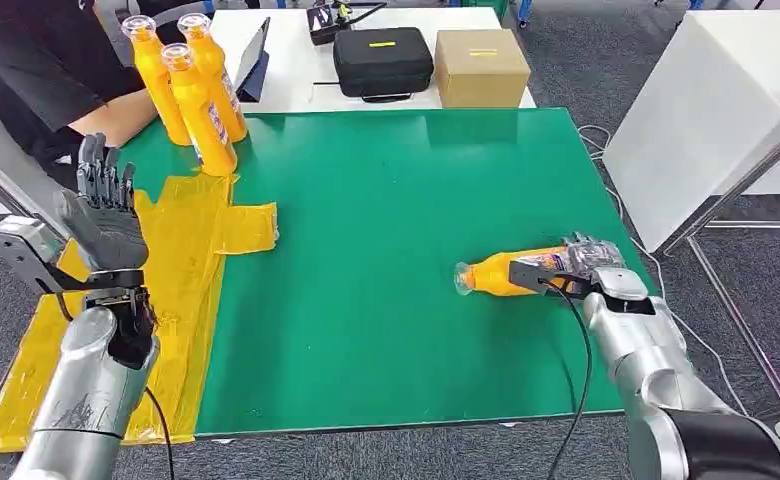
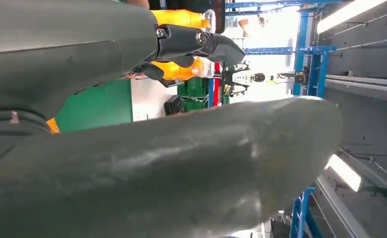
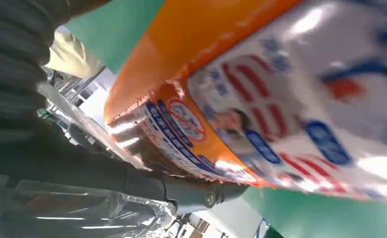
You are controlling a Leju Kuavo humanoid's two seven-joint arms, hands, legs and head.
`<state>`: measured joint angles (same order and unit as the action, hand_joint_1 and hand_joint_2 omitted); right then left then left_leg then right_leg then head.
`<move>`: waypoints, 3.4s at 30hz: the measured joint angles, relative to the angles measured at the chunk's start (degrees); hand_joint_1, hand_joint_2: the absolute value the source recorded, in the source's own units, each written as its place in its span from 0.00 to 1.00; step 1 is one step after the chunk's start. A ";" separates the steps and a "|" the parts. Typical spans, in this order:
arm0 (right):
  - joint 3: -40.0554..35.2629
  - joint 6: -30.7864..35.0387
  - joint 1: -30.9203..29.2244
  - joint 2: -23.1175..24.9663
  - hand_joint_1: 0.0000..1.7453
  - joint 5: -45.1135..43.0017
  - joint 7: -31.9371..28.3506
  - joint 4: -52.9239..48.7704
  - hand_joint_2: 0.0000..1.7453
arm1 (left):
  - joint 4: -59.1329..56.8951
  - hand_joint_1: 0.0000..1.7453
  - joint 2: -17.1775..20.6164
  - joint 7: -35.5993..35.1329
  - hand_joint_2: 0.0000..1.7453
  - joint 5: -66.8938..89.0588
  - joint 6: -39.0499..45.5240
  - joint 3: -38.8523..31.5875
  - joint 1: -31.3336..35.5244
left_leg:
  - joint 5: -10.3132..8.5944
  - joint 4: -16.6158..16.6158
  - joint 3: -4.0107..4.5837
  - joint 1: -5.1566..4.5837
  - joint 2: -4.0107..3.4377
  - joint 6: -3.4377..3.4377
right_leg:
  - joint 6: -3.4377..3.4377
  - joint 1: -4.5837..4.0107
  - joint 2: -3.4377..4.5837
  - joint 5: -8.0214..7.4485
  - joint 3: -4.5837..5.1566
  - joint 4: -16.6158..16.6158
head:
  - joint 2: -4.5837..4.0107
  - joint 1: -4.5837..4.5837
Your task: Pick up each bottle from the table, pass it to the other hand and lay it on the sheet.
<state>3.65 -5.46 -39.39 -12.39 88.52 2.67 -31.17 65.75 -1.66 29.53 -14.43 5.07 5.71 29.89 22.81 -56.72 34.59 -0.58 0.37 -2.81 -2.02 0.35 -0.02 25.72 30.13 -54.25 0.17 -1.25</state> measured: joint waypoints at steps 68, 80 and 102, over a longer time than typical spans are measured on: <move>-7.21 0.78 -6.68 0.13 1.00 -1.14 -7.15 9.85 1.00 | 1.09 0.00 1.05 1.86 0.00 -0.52 0.94 -1.77 -2.58 | 0.00 0.00 -0.24 0.01 -0.07 0.00 | 0.00 -0.02 0.02 0.00 -0.26 -0.03 | 0.00 0.00; -6.18 6.23 -7.95 7.52 1.00 -18.49 -12.94 -9.67 1.00 | 1.92 0.00 2.08 2.64 0.00 -0.72 0.37 -2.41 -3.90 | -0.09 0.01 -0.08 0.04 0.00 0.13 | 0.14 -0.04 -0.02 -0.06 0.01 -0.18 | 0.00 0.02; -14.92 15.58 -11.77 24.06 1.00 -43.93 -9.44 -15.57 1.00 | 0.24 0.00 -2.01 2.80 1.00 -5.31 -0.70 1.40 -2.69 | -0.10 0.01 -0.03 0.11 -0.13 0.14 | 0.16 -0.12 0.05 -0.05 0.12 -0.21 | 0.00 0.00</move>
<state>-11.27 10.12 -51.16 11.66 44.59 -6.77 -46.74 65.99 -3.67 32.33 -19.74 4.37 7.10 27.20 22.72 -56.71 34.56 -0.47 0.24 -2.67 -1.85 0.22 0.02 25.67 30.25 -54.47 0.17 -1.24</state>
